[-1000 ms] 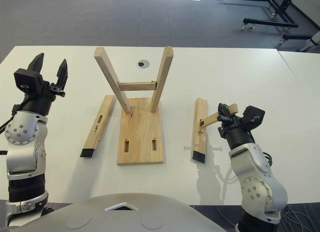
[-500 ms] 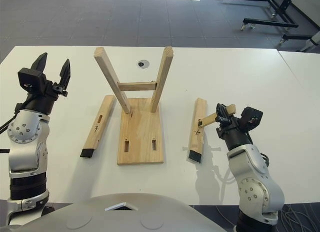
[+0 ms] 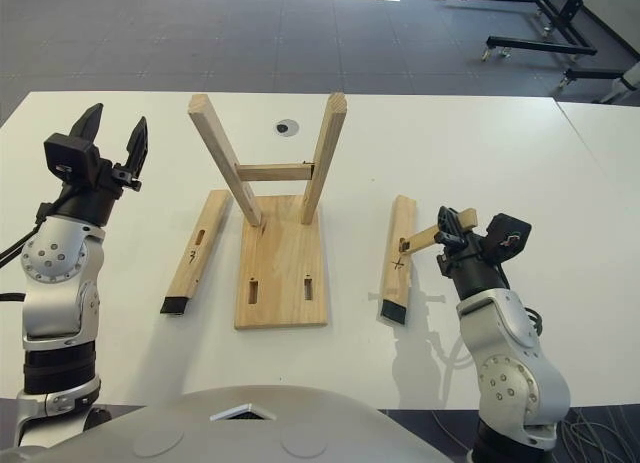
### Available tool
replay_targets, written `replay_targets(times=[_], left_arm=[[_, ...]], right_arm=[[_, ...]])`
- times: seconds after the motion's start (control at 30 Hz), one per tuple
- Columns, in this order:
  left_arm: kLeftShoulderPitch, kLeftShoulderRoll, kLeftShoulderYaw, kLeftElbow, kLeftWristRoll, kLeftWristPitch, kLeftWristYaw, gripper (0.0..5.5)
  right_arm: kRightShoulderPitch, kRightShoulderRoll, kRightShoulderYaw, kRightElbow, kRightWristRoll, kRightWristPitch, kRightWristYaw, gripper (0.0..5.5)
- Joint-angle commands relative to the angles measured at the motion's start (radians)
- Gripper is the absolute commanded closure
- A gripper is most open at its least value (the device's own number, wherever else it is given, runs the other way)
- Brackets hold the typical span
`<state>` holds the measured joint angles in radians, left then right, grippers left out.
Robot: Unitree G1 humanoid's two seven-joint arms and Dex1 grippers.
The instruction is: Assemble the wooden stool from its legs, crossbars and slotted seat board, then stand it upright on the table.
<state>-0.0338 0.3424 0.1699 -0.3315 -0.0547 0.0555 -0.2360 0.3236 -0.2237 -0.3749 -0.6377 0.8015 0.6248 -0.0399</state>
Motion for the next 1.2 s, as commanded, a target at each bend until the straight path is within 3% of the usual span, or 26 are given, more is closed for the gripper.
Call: replay_targets(times=[0.03, 0.33, 0.43, 0.57, 0.93, 1.2], left_arm=[[-0.027, 0.007, -0.017, 0.026, 0.009, -0.011, -0.01, 2.73], [-0.054, 0.0, -0.028, 0.055, 0.012, -0.031, -0.001, 2.73], [-0.064, -0.007, -0.035, 0.069, 0.015, -0.039, 0.003, 2.73], [-0.058, -0.011, -0.026, 0.073, 0.016, -0.047, 0.012, 2.73], [-0.033, -0.012, -0.009, 0.056, 0.014, -0.045, 0.017, 2.73], [0.023, -0.032, 0.0, 0.014, 0.023, -0.045, 0.04, 2.73]], right_arm=[[-0.006, -0.007, 0.023, -0.003, -0.043, -0.012, 0.006, 5.11], [-0.009, -0.058, 0.07, 0.001, -0.148, -0.002, 0.037, 5.11], [-0.365, 0.034, 0.266, 0.395, -0.345, -0.065, -0.012, 5.11], [-0.481, 0.067, 0.309, 0.555, -0.421, -0.133, 0.023, 5.11], [-0.613, 0.061, 0.226, 0.645, -0.473, -0.383, 0.111, 5.11], [-0.495, -0.118, 0.13, 0.422, -0.277, -0.263, 0.393, 5.11]])
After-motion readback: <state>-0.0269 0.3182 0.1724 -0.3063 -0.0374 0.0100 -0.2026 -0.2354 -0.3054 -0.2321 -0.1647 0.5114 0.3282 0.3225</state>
